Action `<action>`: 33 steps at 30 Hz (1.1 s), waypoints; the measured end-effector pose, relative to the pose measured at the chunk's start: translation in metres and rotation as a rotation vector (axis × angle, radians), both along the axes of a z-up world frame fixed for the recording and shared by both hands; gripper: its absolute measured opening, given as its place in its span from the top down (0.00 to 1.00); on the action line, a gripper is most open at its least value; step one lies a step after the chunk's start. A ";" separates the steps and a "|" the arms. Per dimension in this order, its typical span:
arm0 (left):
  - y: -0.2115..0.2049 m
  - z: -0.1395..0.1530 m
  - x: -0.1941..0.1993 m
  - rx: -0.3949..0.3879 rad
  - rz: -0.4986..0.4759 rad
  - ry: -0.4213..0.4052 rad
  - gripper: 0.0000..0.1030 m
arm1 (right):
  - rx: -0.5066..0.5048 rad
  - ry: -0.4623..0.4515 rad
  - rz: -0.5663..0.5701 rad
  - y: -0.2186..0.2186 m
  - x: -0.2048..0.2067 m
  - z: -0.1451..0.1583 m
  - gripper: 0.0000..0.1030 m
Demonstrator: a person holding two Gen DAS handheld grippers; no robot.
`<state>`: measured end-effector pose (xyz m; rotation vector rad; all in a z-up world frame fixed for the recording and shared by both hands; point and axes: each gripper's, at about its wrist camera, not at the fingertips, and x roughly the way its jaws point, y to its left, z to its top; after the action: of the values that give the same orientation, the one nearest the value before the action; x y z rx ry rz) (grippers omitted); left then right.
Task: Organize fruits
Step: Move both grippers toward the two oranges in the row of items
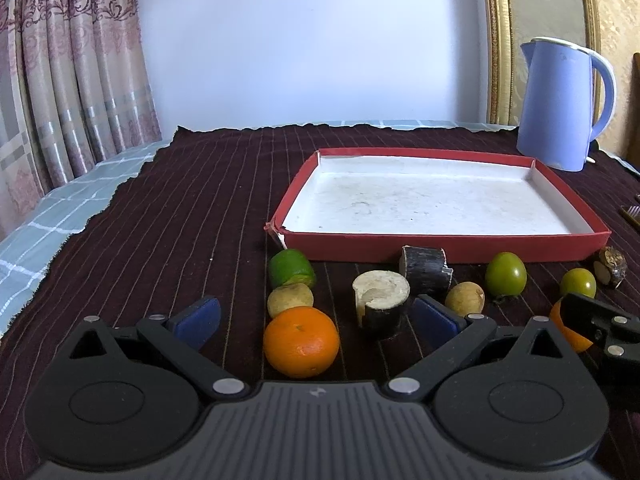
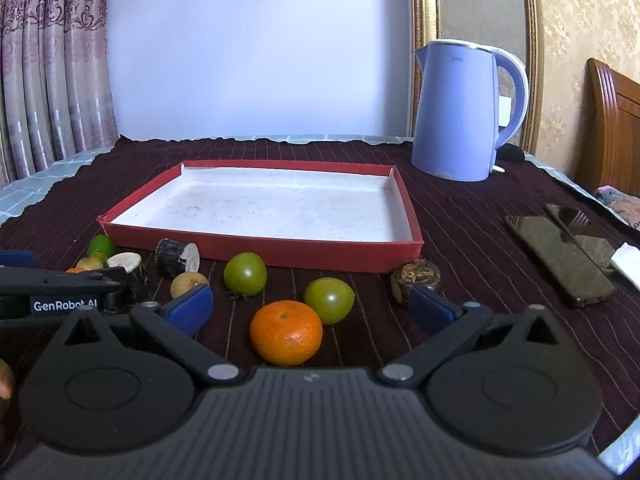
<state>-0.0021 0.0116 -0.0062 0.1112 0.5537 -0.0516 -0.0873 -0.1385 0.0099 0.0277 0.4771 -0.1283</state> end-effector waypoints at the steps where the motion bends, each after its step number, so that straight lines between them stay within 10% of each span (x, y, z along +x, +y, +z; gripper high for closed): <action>1: 0.000 0.000 0.001 -0.001 -0.001 0.000 0.00 | 0.002 0.000 0.000 -0.001 0.000 0.000 0.00; 33: 0.032 -0.002 -0.007 -0.038 -0.072 -0.008 0.00 | -0.002 0.002 0.097 -0.006 -0.012 -0.005 0.00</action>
<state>-0.0090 0.0437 -0.0080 0.0938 0.5408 -0.1320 -0.0991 -0.1442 0.0051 0.0021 0.4793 -0.0333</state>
